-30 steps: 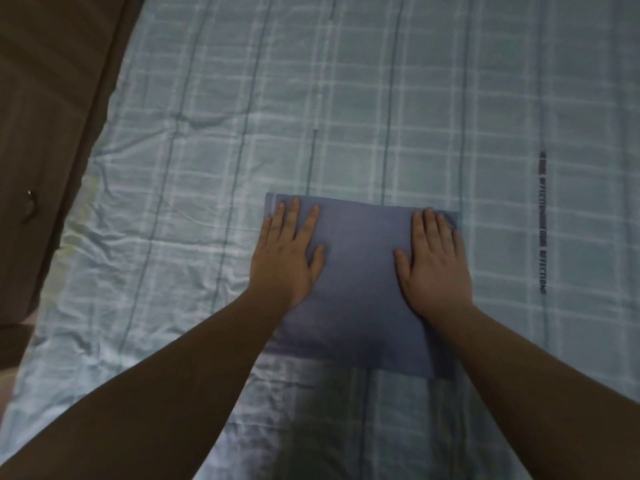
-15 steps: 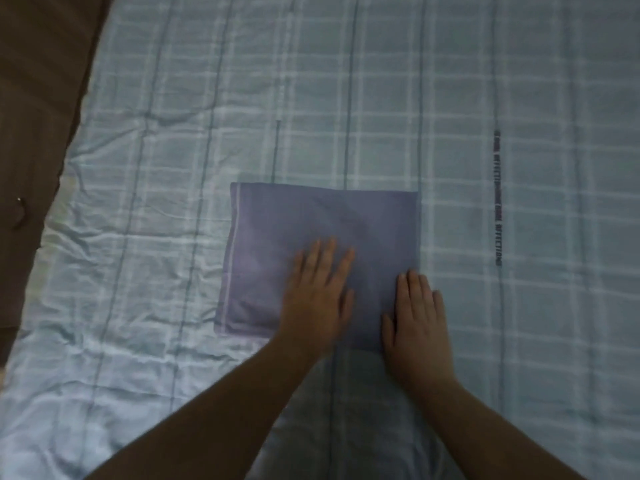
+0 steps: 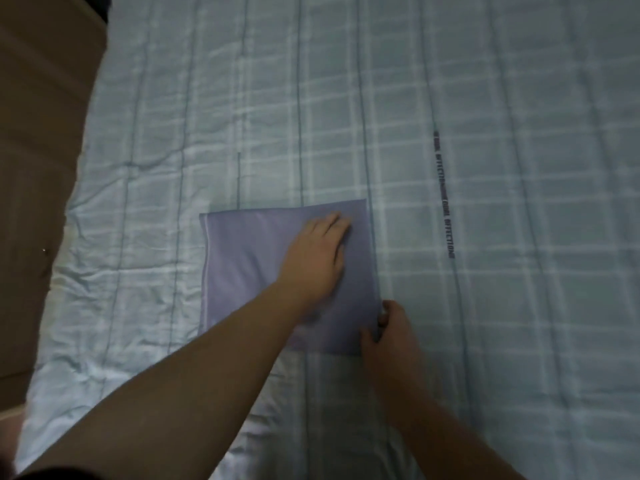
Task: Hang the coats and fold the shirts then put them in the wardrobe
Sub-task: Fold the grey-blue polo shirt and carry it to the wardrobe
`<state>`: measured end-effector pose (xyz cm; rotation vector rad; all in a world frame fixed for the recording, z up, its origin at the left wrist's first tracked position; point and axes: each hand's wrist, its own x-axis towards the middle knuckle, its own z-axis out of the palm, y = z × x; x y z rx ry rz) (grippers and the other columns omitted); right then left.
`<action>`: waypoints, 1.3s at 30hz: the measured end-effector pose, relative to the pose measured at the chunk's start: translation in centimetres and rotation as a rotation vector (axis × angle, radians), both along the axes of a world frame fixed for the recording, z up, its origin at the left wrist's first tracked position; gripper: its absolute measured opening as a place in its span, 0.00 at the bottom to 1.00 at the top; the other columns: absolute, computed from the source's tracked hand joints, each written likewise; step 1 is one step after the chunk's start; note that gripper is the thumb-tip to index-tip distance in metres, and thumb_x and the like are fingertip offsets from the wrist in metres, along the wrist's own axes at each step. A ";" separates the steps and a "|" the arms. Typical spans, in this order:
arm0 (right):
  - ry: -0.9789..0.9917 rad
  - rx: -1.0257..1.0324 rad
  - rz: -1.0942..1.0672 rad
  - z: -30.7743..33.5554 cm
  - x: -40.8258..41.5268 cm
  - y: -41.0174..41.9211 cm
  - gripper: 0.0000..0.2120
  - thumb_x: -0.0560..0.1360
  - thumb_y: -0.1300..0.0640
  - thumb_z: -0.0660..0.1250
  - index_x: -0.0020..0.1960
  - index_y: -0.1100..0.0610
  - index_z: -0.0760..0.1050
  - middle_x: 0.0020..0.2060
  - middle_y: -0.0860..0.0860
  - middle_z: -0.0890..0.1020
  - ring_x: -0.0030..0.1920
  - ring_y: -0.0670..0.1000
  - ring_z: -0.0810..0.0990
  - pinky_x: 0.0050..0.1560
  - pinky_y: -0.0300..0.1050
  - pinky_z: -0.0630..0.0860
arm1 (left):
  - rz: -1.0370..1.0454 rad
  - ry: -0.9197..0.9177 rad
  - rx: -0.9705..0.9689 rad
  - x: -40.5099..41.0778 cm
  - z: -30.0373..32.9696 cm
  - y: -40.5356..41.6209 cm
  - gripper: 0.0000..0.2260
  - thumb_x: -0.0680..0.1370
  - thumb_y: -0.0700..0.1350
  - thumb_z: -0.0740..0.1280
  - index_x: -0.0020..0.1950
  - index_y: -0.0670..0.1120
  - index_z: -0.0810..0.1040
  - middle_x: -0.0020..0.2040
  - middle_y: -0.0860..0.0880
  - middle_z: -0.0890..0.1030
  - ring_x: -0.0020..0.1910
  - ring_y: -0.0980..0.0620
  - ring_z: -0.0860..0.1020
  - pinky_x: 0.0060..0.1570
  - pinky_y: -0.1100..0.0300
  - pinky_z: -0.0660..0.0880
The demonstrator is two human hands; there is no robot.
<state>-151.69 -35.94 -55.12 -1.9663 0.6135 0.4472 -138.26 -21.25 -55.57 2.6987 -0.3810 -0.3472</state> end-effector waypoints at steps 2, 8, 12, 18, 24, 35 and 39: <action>0.097 -0.032 0.003 0.4 0.7 -0.3 0.09 0.74 0.55 0.67 0.51 0.49 0.70 0.40 0.48 0.80 0.41 0.52 0.80 0.40 0.49 0.76 | -0.001 0.096 -0.001 3.4 0.4 -1.7 0.23 0.77 0.43 0.58 0.72 0.41 0.71 0.71 0.38 0.71 0.67 0.38 0.72 0.70 0.51 0.64; 0.250 -0.113 0.091 0.6 0.7 -0.8 0.08 0.73 0.50 0.67 0.48 0.48 0.70 0.38 0.45 0.76 0.39 0.50 0.74 0.40 0.44 0.67 | 0.045 0.257 -0.032 7.3 0.5 -5.1 0.18 0.79 0.42 0.64 0.69 0.43 0.73 0.62 0.37 0.73 0.58 0.40 0.76 0.59 0.59 0.67; 0.222 -0.088 0.045 0.7 0.3 -0.2 0.06 0.73 0.53 0.67 0.40 0.48 0.71 0.34 0.42 0.77 0.33 0.42 0.74 0.32 0.39 0.66 | 0.132 0.236 -0.067 8.1 0.6 -5.0 0.12 0.78 0.46 0.67 0.58 0.43 0.80 0.55 0.40 0.79 0.53 0.43 0.78 0.46 0.64 0.66; -0.014 -0.061 -0.043 2.6 -1.4 3.2 0.10 0.71 0.47 0.67 0.38 0.52 0.71 0.31 0.48 0.75 0.33 0.48 0.74 0.32 0.47 0.68 | 0.200 0.195 -0.170 8.7 4.3 -0.5 0.11 0.74 0.51 0.72 0.36 0.48 0.75 0.34 0.52 0.75 0.36 0.54 0.74 0.36 0.62 0.64; -0.385 -0.161 0.129 7.7 -1.6 12.0 0.11 0.70 0.44 0.63 0.37 0.47 0.64 0.32 0.44 0.70 0.36 0.51 0.71 0.38 0.49 0.70 | 0.371 0.276 -0.446 8.6 9.5 10.7 0.11 0.69 0.34 0.69 0.38 0.48 0.71 0.33 0.51 0.72 0.30 0.55 0.70 0.30 0.62 0.68; -0.293 -0.545 0.616 2.1 -0.6 25.3 0.13 0.71 0.42 0.65 0.37 0.47 0.65 0.34 0.48 0.76 0.39 0.56 0.75 0.38 0.52 0.70 | 0.528 0.246 -0.484 6.4 1.1 23.5 0.11 0.74 0.41 0.73 0.53 0.48 0.75 0.51 0.53 0.76 0.48 0.55 0.75 0.39 0.74 0.68; -0.234 -0.483 0.686 1.9 -0.7 25.4 0.13 0.76 0.44 0.57 0.40 0.50 0.73 0.38 0.49 0.78 0.42 0.56 0.76 0.41 0.53 0.71 | 0.606 0.181 -0.530 5.0 -0.8 23.7 0.16 0.75 0.40 0.70 0.62 0.47 0.73 0.59 0.47 0.76 0.52 0.53 0.76 0.52 0.64 0.73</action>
